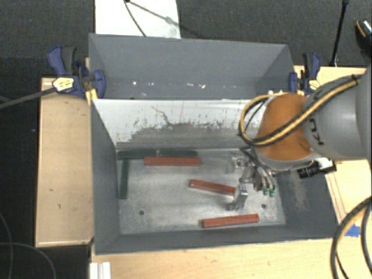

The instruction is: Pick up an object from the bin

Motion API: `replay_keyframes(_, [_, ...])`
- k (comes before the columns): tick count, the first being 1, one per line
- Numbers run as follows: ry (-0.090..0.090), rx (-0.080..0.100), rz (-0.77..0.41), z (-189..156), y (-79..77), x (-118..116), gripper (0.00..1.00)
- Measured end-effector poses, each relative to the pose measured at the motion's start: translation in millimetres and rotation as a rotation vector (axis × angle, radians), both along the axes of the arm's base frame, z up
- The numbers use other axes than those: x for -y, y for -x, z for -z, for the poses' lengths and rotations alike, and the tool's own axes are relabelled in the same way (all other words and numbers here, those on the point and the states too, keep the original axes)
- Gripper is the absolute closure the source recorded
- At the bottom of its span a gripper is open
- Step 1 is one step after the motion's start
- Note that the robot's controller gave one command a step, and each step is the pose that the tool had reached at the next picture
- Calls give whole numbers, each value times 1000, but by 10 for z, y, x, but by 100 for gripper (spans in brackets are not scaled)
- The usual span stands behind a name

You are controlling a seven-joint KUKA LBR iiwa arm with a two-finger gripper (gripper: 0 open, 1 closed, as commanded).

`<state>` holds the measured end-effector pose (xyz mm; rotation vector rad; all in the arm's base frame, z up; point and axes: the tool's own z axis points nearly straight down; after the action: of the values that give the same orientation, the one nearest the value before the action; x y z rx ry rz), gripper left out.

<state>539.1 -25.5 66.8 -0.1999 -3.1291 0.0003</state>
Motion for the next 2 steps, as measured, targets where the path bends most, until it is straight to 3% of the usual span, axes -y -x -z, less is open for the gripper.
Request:
replay_keyframes(1, [0,8,-2,-38,-27,-10,100])
replay_keyframes(2, [1,15,173,-1121,179,198,100])
